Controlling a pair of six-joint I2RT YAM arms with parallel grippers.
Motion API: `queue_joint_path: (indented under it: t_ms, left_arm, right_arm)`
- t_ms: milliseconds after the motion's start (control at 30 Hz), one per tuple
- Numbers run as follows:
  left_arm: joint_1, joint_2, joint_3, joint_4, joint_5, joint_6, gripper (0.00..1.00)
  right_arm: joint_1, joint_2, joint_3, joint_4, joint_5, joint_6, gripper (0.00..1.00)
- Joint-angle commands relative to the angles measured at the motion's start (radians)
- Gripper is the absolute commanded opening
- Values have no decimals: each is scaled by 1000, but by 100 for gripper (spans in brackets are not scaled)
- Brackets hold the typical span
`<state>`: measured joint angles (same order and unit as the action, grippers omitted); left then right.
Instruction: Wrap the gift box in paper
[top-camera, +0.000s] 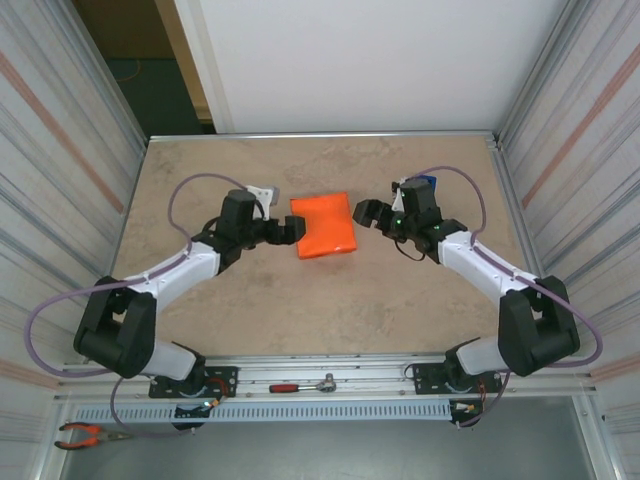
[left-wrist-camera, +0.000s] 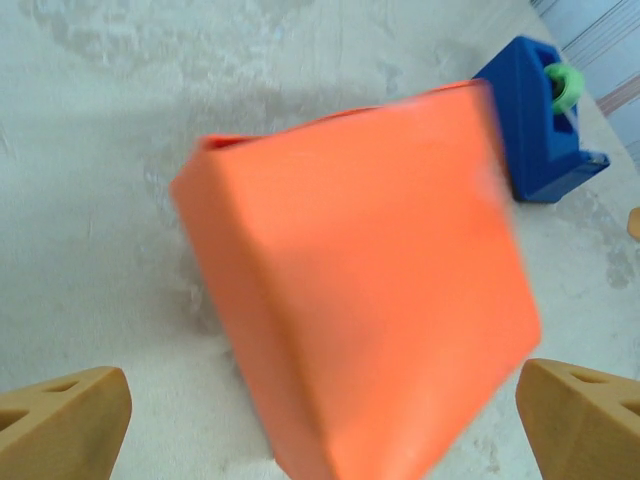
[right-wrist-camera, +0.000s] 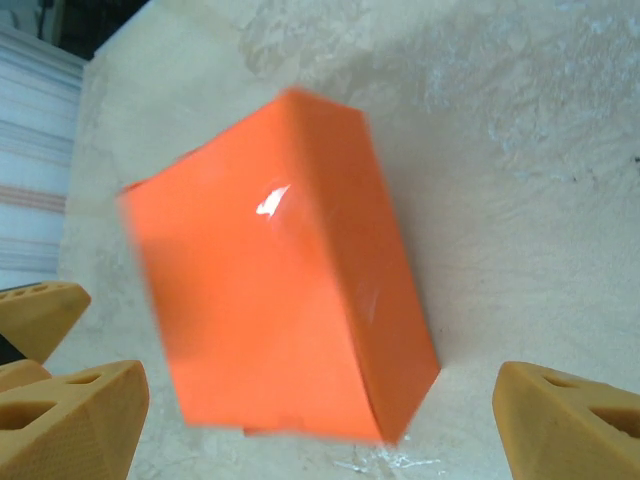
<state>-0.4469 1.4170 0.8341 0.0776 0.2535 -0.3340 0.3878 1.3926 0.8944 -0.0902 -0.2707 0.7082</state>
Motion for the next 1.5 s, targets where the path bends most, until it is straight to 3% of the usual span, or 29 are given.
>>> queue_joint_path:
  t_ms: [0,367,433,600,833,967,1167,1300,1467]
  left_arm:
    - [5,-25,54,-58,12,65,99]
    - [66,-82,67,-110,4,116,99]
    - [84,-96,73,-135,-21,133,99]
    - [152,-120,71,-173,-123,183,99]
    - [336,-212,-112,48,-252,323,99]
    - [407,-254,-236,182,-307,354,99]
    - [406,-196,-380,388,-293,459,99]
    - [397,-68,-382,454,-223,498,99]
    - [398,-23,-339,442,-186,494,99]
  right_arm:
    - [-14,-28,26,-44,-19,-35,88]
    - [-38,-64,21,-85,-2,-51,94]
    - [-45,-62,32,-108,15,-63,99]
    - [-75,-38,77,-188,79,-129,99]
    - [-206,-14,82,-219,254,-160,99]
    - [-263,-39,-7,-88,417,-175,99]
    - [-270,-78,-154,94,692,-424,99]
    - [-298,-69,-270,230,668,-477,99]
    - [-297,0,-369,444,644,-522,99]
